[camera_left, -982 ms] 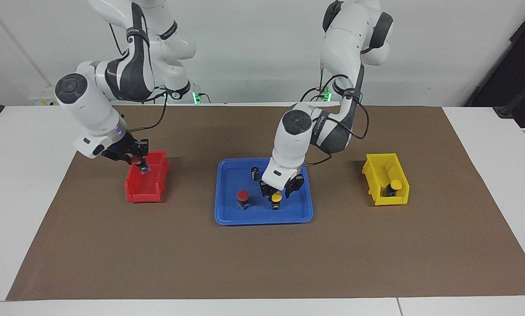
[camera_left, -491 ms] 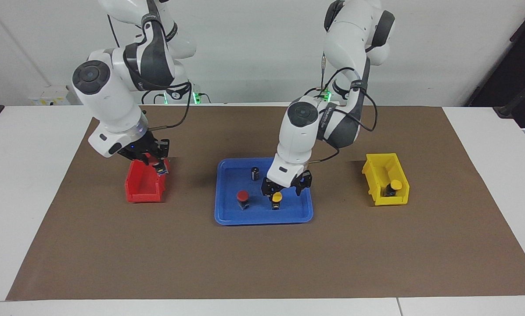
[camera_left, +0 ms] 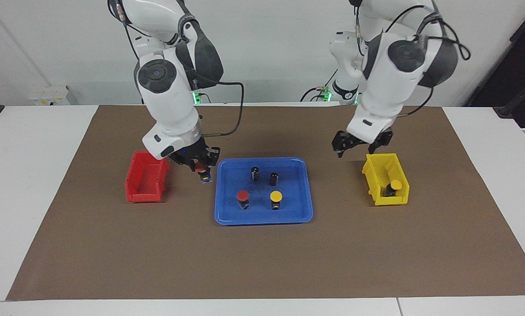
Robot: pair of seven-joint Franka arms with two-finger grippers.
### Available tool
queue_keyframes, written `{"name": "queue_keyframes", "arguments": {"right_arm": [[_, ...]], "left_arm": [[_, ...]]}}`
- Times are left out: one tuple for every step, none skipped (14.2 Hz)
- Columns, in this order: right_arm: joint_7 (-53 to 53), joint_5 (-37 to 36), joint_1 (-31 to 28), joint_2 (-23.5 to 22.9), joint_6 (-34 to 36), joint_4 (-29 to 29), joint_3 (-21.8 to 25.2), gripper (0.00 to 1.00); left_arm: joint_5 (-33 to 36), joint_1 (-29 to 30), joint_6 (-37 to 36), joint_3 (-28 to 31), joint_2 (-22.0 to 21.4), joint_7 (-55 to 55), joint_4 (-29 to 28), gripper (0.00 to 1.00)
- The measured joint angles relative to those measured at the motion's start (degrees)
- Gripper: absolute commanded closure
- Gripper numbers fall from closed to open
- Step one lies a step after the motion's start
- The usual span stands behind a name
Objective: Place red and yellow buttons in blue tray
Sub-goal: 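Lower the red button into the tray while the left gripper withdraws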
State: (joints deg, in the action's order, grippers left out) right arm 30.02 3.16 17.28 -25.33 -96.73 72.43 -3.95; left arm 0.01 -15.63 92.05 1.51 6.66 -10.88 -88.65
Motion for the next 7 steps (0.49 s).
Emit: {"name": "queue_keyframes", "arguments": {"right_arm": [[3.55, -0.03, 2.12, -3.08, 0.0, -3.41, -0.03, 0.99], [6.18, -0.38, 4.06, -5.87, -0.06, -6.11, -0.02, 0.99], [8.12, -1.35, 5.86, -8.24, -0.47, -8.08, -0.01, 0.99], [9.84, -2.77, 7.47, -10.06, -1.49, -9.34, -0.02, 0.99], [11.2, -3.69, 8.6, -11.34, -2.54, -10.01, -0.01, 0.98], [11.88, -4.26, 9.17, -12.15, -3.31, -10.35, -0.01, 0.98], [12.16, -4.49, 9.27, -12.63, -3.74, -10.43, 0.01, 0.98]], "left_arm": [[-0.56, 3.9, -1.41, 0.08, -2.34, 5.0, -1.25, 0.0], [-1.57, 7.52, -3.01, 0.15, -4.08, 8.8, -2.09, 0.0], [-2.48, 10.42, -4.41, 0.2, -5.37, 11.21, -2.73, 0.0], [-3.02, 12.2, -5.12, 0.24, -6.3, 12.51, -3.38, 0.0], [-3.24, 12.75, -4.95, 0.24, -6.88, 12.8, -4.23, 0.0], [-3.31, 12.68, -3.13, -0.01, -7.4, 12.38, -5.79, 0.0], [-3.34, 12.25, 2.41, -0.46, -8.14, 10.51, -8.98, 0.0]]}}
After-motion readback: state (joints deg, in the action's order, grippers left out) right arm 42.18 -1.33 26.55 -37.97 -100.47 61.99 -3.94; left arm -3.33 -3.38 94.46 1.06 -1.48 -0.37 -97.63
